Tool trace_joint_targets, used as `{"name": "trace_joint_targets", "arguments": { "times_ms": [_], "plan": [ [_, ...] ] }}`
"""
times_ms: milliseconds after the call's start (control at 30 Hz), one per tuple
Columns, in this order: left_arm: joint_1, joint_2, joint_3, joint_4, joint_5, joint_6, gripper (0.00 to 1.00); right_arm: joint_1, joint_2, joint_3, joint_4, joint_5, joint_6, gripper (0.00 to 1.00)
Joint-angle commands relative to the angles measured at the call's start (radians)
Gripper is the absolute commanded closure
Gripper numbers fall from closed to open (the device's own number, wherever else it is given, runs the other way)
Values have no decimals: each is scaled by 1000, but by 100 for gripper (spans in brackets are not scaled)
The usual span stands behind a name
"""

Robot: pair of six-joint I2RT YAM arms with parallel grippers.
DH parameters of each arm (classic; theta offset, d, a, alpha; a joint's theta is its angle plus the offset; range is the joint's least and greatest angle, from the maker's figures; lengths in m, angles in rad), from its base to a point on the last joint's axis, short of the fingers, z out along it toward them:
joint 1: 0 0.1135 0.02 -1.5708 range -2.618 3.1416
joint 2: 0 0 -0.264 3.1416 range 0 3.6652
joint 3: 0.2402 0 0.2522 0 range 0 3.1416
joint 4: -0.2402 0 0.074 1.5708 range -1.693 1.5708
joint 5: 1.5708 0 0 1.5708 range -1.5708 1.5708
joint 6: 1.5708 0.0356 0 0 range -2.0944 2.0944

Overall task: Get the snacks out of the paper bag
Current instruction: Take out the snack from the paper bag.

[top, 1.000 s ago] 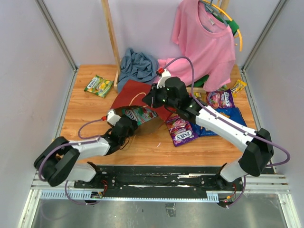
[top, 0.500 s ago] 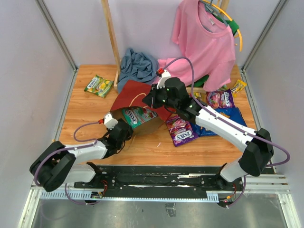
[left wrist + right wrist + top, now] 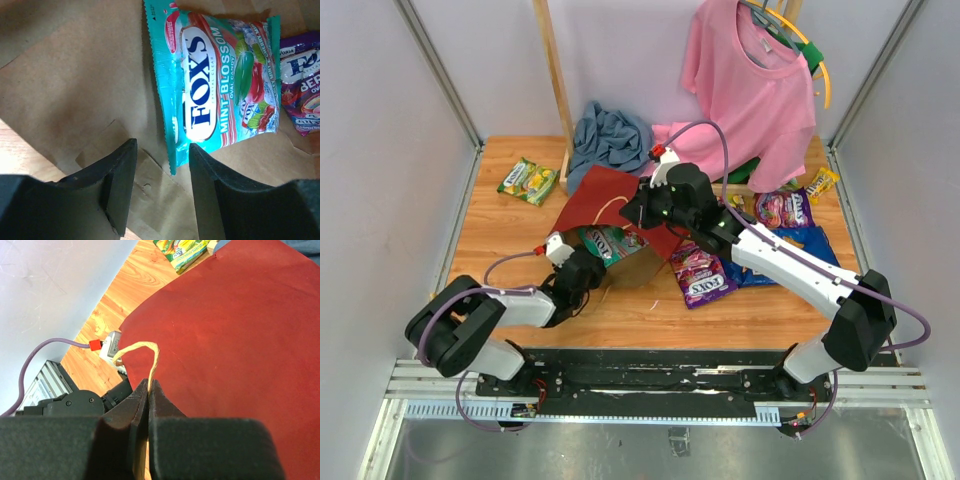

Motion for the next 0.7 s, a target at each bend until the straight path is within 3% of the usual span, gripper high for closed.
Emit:
{"name": "trace_joint_targets", "arguments": {
  "times_ms": [0,200,267,333,367,533,667],
  "plan": [
    [9,50,14,45,57,19,49,-13,-3,-4,6,-7,-11,99],
    [24,150,60,117,121,17,53,-13,-1,-5,6,-13,-14,99],
    [34,174,73,139,149,18,63,-14,-8,-7,5,-11,-18,99],
    [47,176,76,153,178,28,90,-14,-18,-10,-1,-4,-25,99],
    [52,166,73,150,184,30,98,-14,-23,-12,-4,-1,-29,99],
    [54,-24,31,58,141,87,99,-17,-44,-21,-8,13,-38,99],
    [54,-361,-21,-111,132,123,99,-18,-42,-19,-2,7,-36,99]
  ]
}}
